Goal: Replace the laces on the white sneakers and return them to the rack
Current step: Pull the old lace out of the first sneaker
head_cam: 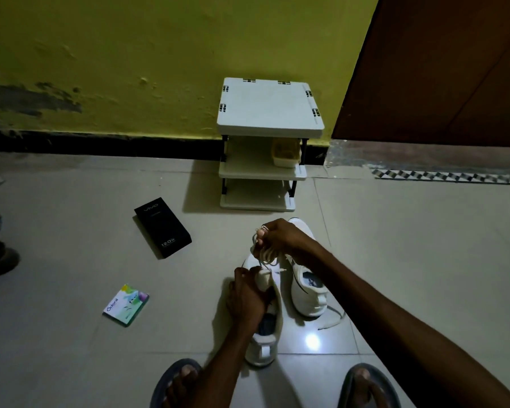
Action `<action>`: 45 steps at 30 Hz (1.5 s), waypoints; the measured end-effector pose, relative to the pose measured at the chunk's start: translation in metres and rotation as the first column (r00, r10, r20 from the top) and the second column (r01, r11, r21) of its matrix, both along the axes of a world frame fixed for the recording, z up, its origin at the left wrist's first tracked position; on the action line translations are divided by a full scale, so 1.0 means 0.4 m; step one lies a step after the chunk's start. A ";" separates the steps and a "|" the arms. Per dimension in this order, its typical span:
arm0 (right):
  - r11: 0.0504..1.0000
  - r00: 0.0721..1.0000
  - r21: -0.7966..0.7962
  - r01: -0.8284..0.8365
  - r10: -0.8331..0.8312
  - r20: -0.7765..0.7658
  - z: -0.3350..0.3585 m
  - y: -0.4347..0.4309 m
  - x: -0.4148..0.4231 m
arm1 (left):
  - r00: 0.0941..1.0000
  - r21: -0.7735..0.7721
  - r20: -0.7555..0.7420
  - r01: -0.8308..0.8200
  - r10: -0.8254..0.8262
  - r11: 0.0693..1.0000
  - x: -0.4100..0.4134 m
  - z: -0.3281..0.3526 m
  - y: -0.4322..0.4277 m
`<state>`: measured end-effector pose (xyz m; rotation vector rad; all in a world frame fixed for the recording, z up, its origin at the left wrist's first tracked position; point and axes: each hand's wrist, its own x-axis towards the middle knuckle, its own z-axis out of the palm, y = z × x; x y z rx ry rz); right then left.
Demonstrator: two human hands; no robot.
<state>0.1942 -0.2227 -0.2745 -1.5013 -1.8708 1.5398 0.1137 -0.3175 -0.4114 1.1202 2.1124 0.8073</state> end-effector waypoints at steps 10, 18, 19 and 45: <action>0.993 0.935 -0.120 0.018 -0.060 -0.350 0.122 -0.003 -0.081 | 0.971 -0.086 -0.214 0.089 -0.105 0.992 0.010 -0.020 0.018; 0.989 0.963 0.134 0.060 -0.022 -0.269 0.272 0.017 -0.076 | 0.984 0.012 -0.053 0.172 -0.172 0.985 -0.015 -0.021 0.014; 0.990 0.970 0.128 0.056 -0.024 -0.242 0.264 0.010 -0.060 | 0.978 -0.041 -0.051 0.201 -0.203 0.979 -0.024 -0.016 0.019; 0.914 0.830 0.403 0.045 -0.259 0.494 0.204 -0.004 0.498 | 0.869 0.182 -0.218 0.484 -0.445 0.856 0.242 0.144 0.180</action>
